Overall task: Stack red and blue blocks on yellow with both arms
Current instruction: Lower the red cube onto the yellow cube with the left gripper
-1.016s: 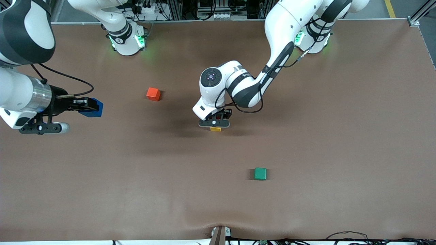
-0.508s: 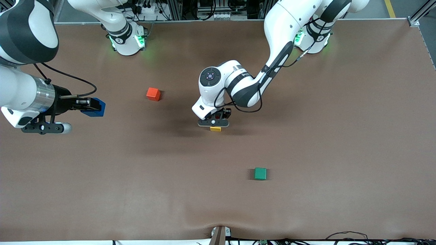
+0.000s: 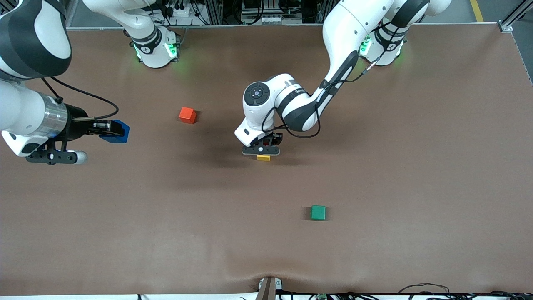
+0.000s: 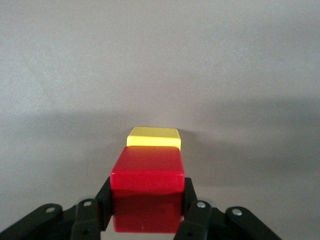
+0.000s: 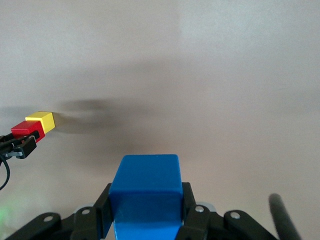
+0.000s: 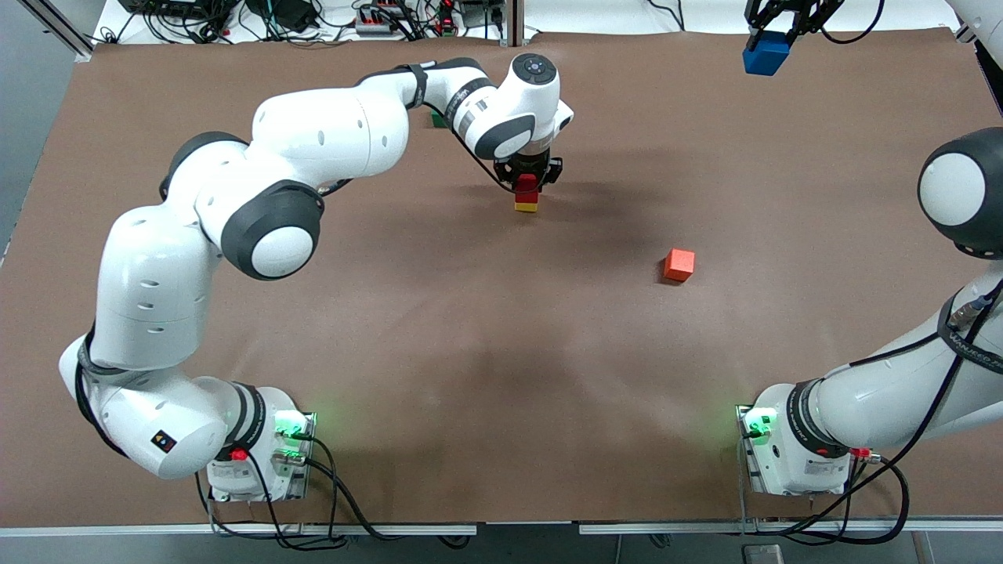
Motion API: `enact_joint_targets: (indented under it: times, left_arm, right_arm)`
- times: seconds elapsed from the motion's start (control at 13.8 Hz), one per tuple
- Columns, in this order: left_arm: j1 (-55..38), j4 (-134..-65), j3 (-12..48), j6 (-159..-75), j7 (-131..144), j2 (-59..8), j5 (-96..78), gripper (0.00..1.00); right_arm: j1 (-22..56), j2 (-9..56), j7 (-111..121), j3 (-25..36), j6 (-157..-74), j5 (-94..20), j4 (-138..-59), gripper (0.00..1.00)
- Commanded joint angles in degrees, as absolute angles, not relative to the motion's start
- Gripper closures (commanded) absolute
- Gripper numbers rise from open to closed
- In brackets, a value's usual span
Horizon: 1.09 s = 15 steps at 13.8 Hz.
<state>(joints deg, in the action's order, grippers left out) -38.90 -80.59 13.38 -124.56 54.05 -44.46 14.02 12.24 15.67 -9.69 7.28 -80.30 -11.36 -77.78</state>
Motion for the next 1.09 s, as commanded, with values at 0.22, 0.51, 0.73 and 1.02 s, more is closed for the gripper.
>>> enact_joint_targets:
  times: [0.22,0.51,0.73,1.02]
  left_arm:
    - [-39.6,-78.3,12.7,-124.1,53.9,-46.6,15.1,0.0]
    - [-39.7,-78.4,12.7,-124.0,54.0,-46.3,15.2,0.0]
    - [-39.6,-78.4,12.7,-123.9,54.0,-46.1,15.3,0.0]
    - [-39.7,-78.4,12.8,-123.9,54.4,-45.8,15.2,0.0]
  right_arm:
    - [12.7,15.6,-11.1,7.6,-80.6,-12.4,-77.8,1.0]
    - [13.0,15.6,-11.2,7.6,-80.9,-12.4,-77.7,1.0]
    - [13.7,15.6,-11.2,7.6,-80.9,-12.4,-77.7,1.0]
    - [15.5,15.6,-14.1,7.6,-81.8,-12.4,-77.8,1.0]
